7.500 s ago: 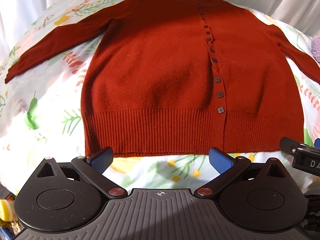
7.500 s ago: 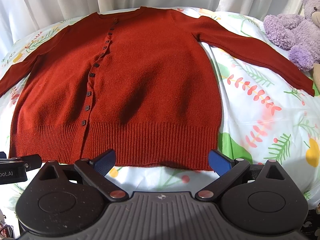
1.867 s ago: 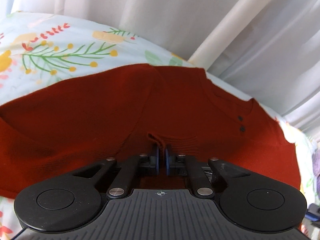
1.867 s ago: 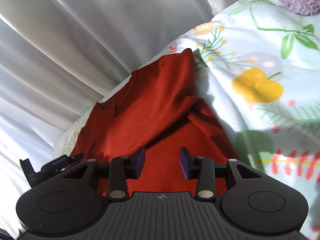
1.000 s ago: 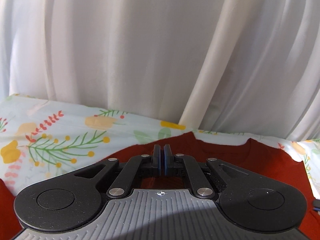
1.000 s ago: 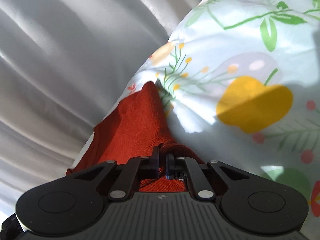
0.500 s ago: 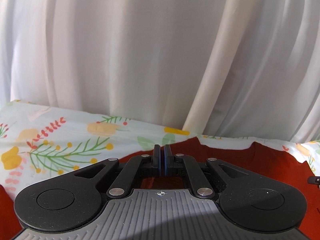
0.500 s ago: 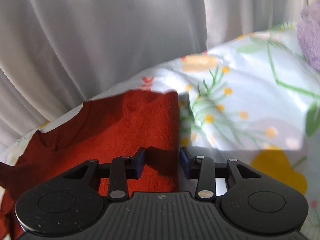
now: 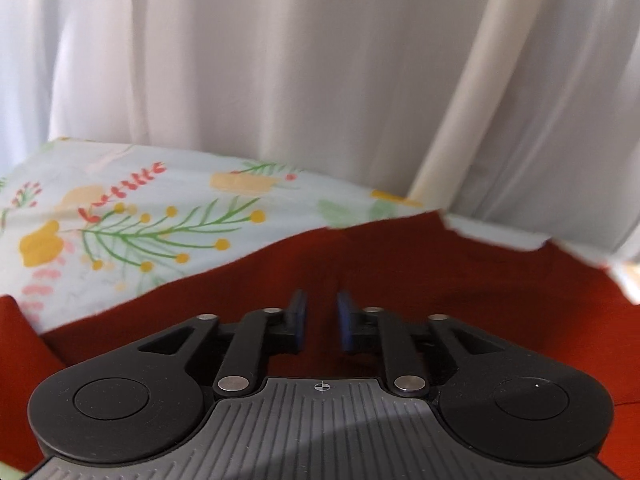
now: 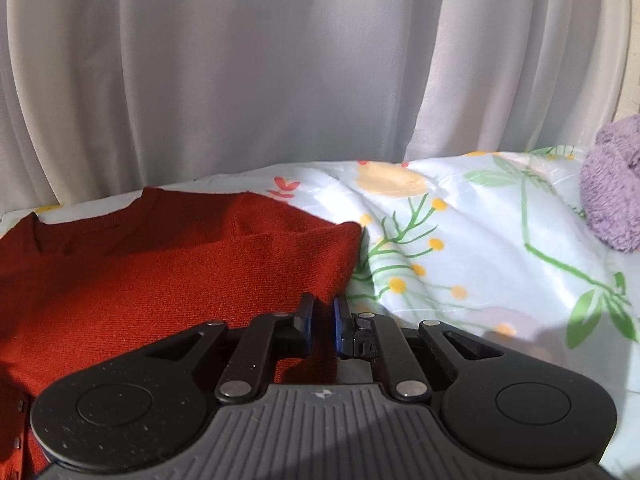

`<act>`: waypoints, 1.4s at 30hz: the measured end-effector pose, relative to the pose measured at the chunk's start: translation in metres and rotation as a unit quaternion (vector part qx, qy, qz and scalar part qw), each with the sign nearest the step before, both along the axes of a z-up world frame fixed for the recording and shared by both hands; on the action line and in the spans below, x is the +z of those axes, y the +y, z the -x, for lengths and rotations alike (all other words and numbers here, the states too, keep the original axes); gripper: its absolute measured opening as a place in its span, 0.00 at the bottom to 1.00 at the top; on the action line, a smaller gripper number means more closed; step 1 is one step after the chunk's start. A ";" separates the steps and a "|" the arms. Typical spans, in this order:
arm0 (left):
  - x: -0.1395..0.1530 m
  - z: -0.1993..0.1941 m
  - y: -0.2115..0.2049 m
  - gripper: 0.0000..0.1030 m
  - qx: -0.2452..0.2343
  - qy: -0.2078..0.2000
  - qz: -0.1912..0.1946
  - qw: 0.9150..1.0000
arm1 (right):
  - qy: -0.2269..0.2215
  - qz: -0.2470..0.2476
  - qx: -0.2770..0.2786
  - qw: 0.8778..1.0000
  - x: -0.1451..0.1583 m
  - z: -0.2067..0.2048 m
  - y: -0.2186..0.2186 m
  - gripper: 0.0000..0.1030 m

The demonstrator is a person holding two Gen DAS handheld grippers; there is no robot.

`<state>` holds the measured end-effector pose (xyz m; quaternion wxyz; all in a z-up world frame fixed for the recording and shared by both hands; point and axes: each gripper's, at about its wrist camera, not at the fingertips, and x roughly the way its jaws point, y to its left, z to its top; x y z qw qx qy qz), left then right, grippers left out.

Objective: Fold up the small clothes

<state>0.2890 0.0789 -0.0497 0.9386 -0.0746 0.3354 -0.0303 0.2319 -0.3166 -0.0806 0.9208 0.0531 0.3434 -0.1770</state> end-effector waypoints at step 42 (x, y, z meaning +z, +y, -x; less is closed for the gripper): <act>0.006 0.153 0.173 0.92 0.299 0.019 0.128 0.945 | 0.021 -0.155 0.113 0.981 -0.004 0.140 0.080 0.32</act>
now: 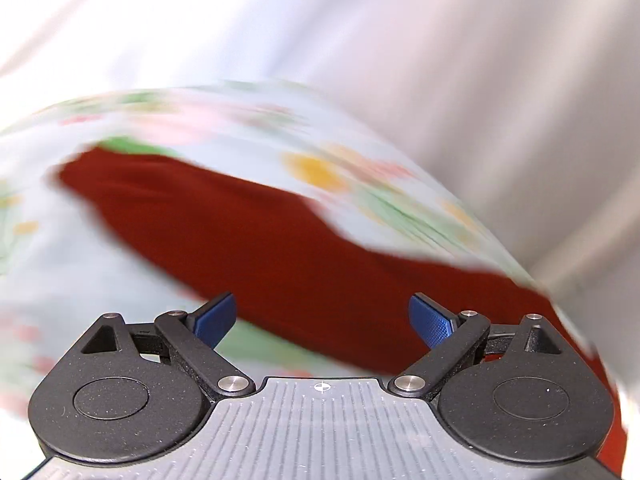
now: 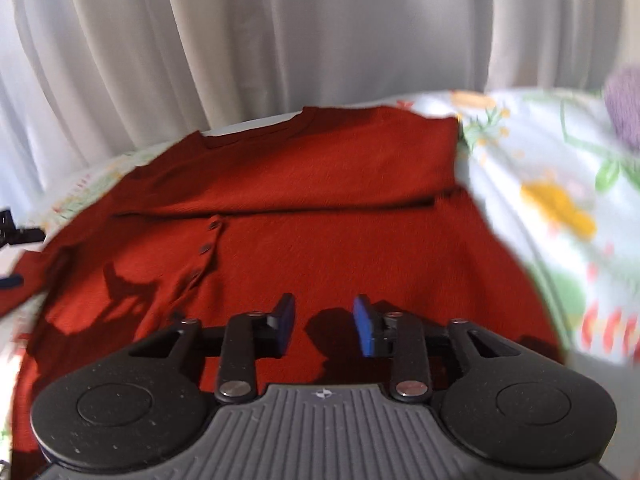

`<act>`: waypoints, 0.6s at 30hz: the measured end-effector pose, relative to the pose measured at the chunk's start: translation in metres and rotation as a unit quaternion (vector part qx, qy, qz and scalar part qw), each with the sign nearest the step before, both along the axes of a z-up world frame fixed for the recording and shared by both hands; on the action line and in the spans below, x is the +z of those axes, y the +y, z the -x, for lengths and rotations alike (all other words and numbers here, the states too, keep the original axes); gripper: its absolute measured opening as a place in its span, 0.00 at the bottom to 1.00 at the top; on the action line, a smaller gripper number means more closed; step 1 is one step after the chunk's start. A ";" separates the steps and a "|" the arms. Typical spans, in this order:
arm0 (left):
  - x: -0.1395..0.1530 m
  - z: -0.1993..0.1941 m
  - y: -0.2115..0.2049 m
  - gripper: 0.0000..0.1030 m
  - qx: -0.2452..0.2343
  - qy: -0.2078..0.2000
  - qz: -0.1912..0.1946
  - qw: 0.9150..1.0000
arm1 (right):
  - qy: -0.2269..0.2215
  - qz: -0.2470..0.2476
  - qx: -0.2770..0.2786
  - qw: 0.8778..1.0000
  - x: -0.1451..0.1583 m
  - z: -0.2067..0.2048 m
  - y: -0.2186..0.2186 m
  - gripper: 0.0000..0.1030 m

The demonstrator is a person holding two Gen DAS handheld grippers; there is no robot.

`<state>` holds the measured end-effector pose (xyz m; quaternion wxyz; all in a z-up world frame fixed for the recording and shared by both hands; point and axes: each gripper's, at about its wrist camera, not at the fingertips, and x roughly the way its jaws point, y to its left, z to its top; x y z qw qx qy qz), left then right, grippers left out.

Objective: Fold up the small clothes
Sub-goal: 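Grasp the other sleeve cuff with the left tool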

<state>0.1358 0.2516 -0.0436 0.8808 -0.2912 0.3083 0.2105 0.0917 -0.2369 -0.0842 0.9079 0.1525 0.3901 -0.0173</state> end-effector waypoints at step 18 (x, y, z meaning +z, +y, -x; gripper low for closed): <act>-0.047 0.032 0.149 0.14 0.213 -0.058 0.190 0.957 | 0.016 -0.084 -0.005 0.996 0.001 -0.010 0.004 0.32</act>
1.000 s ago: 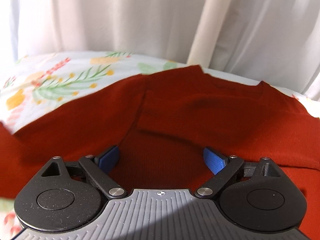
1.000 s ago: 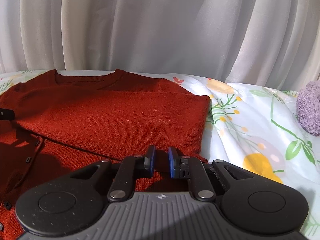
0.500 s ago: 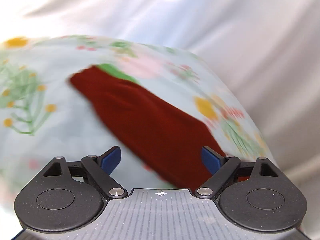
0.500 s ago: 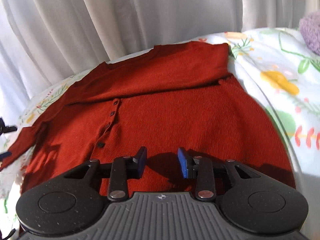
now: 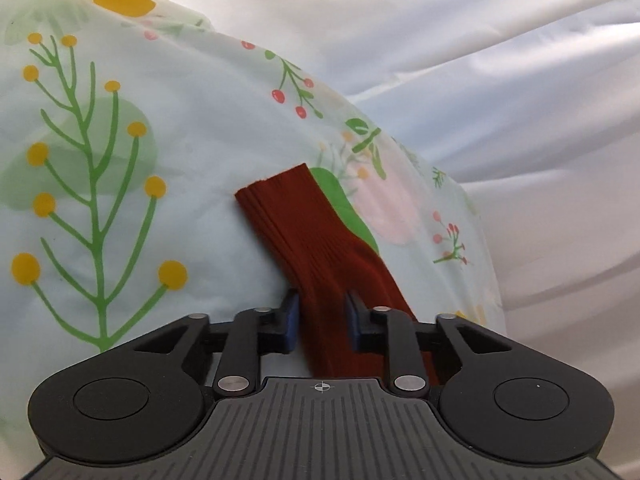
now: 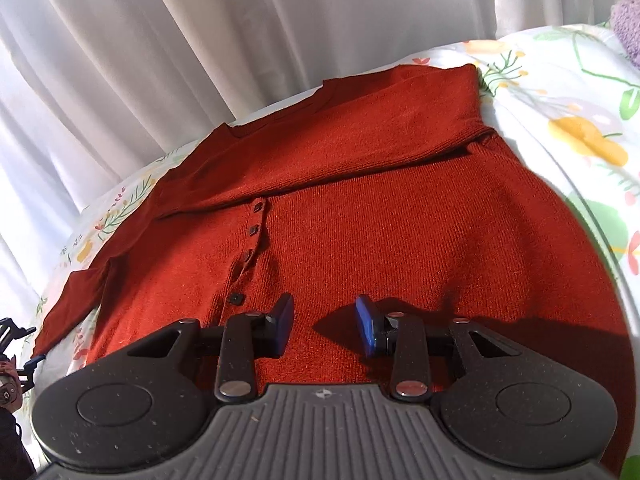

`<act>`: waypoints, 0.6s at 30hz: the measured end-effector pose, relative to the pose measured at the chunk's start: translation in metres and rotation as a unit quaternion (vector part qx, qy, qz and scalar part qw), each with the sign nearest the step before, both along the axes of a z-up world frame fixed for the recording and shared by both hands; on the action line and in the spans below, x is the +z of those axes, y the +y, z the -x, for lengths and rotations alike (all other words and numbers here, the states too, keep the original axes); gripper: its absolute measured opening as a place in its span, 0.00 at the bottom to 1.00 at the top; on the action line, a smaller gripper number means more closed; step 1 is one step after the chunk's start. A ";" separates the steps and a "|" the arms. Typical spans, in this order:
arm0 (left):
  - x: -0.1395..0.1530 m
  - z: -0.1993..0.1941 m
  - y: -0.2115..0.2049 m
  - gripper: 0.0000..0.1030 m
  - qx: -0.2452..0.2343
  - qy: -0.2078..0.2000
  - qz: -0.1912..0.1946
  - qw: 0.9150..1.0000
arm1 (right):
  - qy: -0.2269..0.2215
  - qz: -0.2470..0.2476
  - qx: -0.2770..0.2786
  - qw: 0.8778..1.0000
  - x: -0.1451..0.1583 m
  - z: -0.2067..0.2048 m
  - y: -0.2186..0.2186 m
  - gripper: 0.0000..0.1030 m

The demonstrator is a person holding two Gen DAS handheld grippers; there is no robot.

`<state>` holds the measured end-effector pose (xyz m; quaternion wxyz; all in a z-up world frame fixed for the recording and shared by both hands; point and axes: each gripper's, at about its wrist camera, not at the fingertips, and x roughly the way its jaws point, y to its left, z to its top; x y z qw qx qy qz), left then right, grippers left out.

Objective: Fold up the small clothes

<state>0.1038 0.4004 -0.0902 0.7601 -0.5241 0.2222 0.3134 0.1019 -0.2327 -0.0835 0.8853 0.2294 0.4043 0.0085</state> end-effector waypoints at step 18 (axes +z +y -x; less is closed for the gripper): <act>0.091 -0.042 -0.118 0.07 -0.221 -0.094 -0.198 0.950 | -0.012 -0.116 -0.093 0.989 0.006 0.007 -0.046 0.32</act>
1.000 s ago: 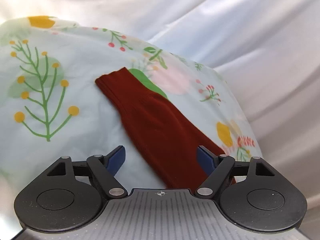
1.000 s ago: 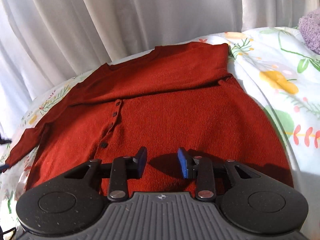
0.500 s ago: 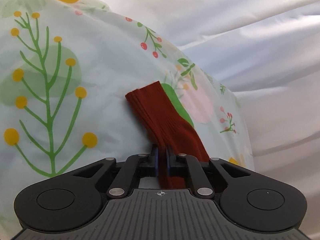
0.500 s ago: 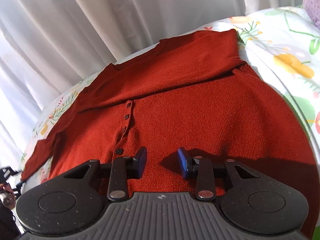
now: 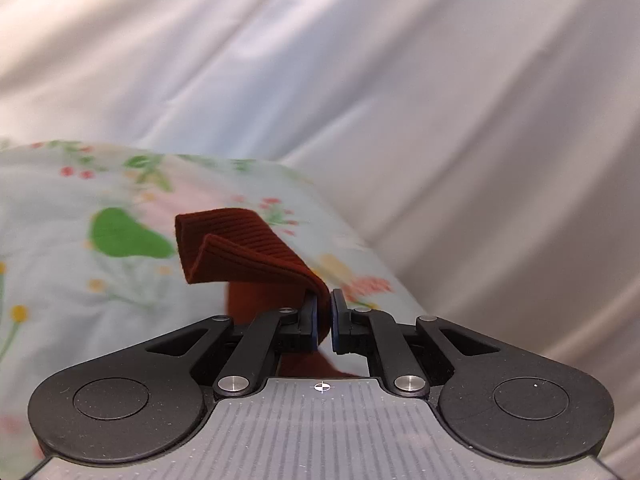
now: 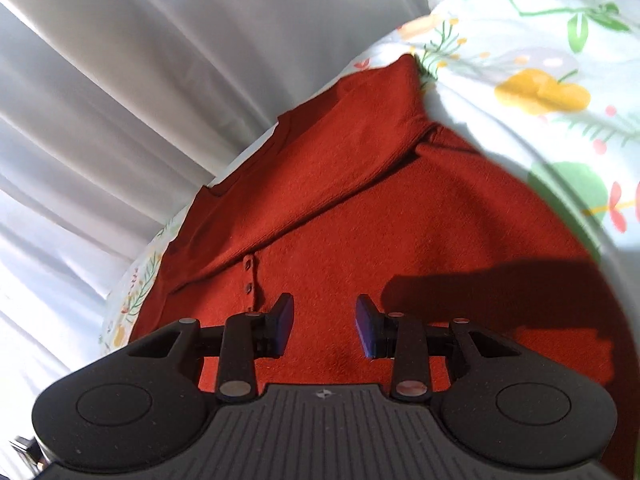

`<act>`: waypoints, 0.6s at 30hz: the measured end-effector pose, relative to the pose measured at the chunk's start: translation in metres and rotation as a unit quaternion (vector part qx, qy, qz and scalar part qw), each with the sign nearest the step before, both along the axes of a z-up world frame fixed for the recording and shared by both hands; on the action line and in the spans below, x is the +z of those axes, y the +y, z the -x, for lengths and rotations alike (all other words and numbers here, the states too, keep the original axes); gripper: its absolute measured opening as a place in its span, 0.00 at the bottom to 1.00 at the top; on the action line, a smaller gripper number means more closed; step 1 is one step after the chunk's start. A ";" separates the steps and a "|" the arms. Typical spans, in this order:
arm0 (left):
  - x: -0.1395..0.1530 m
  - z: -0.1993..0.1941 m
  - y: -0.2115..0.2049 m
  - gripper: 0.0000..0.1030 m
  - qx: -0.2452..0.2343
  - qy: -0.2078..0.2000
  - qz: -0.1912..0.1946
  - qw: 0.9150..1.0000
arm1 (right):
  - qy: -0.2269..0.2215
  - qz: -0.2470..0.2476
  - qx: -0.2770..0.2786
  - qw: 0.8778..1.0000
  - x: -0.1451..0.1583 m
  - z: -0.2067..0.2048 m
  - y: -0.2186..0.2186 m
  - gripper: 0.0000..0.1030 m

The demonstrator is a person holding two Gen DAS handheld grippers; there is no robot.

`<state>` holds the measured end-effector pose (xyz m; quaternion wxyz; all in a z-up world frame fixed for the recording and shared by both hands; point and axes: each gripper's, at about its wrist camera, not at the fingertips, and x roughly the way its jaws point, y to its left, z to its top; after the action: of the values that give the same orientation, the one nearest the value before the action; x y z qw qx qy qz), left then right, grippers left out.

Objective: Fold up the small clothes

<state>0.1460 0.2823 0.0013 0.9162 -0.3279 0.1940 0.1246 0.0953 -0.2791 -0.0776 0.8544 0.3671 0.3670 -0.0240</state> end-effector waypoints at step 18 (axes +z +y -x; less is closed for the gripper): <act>-0.049 -0.051 -0.270 0.50 -0.355 0.104 -0.114 0.922 | -0.020 0.082 0.020 0.996 0.010 -0.007 0.001 0.35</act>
<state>0.1969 0.0121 -0.0480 0.9064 -0.1164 0.3758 -0.1538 0.1026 -0.2780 -0.0675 0.8891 0.2885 0.3542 -0.0296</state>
